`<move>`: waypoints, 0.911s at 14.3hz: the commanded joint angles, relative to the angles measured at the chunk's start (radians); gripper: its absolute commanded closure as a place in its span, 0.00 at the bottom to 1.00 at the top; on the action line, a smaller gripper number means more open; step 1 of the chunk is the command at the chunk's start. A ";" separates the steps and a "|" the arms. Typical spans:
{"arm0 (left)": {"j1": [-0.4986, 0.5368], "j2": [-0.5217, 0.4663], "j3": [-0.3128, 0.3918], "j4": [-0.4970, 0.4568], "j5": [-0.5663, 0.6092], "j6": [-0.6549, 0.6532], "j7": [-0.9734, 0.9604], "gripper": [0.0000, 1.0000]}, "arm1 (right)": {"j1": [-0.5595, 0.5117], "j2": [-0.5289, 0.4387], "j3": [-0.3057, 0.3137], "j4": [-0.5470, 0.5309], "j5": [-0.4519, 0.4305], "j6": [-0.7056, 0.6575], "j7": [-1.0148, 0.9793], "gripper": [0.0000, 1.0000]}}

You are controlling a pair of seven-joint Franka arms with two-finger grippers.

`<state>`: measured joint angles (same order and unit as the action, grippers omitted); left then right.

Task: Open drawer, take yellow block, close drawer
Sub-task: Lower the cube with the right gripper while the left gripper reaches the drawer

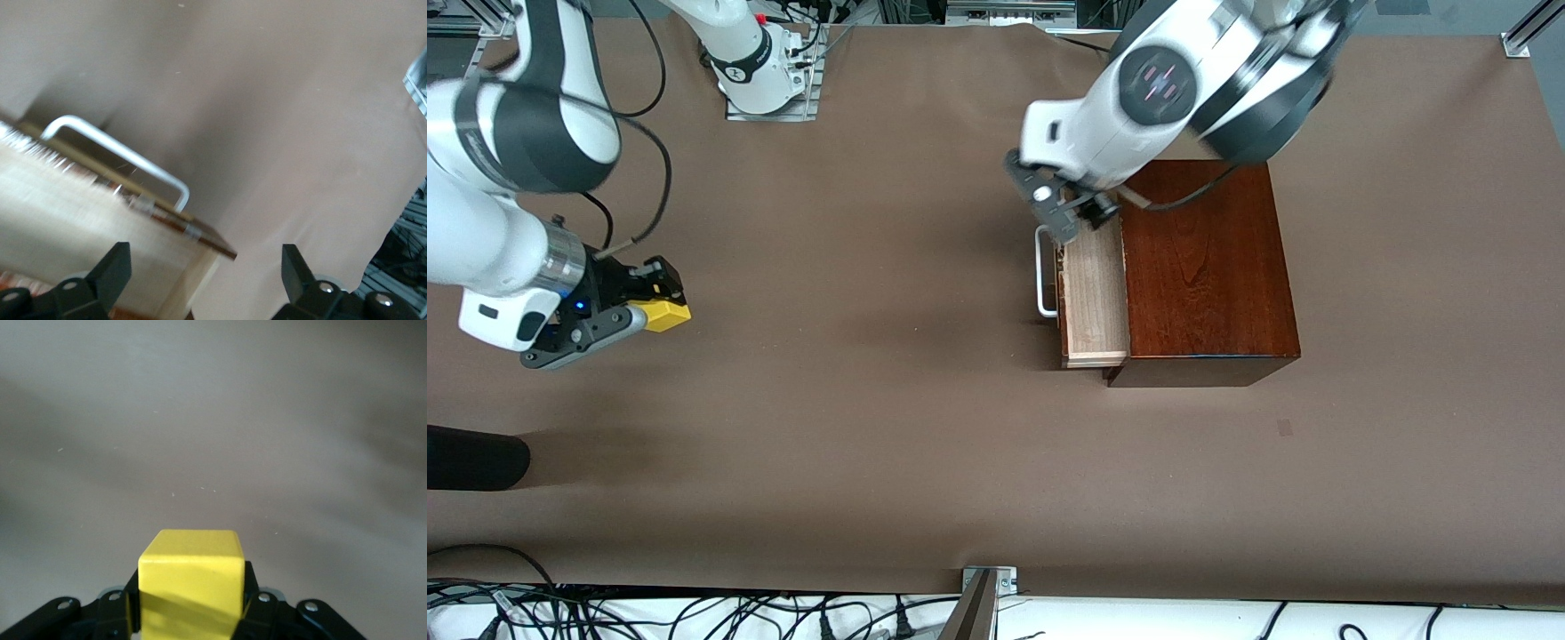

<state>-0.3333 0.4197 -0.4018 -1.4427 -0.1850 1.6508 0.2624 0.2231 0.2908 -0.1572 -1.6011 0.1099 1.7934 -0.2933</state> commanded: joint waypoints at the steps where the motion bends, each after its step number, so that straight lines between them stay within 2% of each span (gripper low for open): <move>1: -0.061 0.143 0.004 0.114 0.051 0.060 0.181 0.00 | 0.008 -0.076 0.007 -0.175 -0.021 0.122 0.132 1.00; 3: -0.099 0.207 0.003 0.113 0.113 0.163 0.323 0.00 | 0.008 -0.076 0.008 -0.253 -0.021 0.196 0.178 1.00; 5: -0.131 0.254 0.006 0.111 0.162 0.217 0.395 0.00 | 0.008 -0.075 0.011 -0.372 -0.021 0.341 0.233 1.00; 8: -0.180 0.274 0.003 0.096 0.401 0.244 0.510 0.00 | 0.010 -0.059 0.018 -0.540 -0.022 0.576 0.275 1.00; 10: -0.179 0.272 0.003 0.067 0.418 0.231 0.538 0.00 | 0.010 -0.041 0.038 -0.592 -0.021 0.659 0.310 1.00; 13: -0.142 0.255 0.004 0.018 0.421 0.196 0.538 0.00 | 0.010 0.001 0.057 -0.597 -0.032 0.690 0.318 1.00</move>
<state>-0.5047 0.6898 -0.3967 -1.3998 0.2162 1.8719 0.7653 0.2317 0.2866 -0.1150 -2.1881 0.1024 2.4560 -0.0038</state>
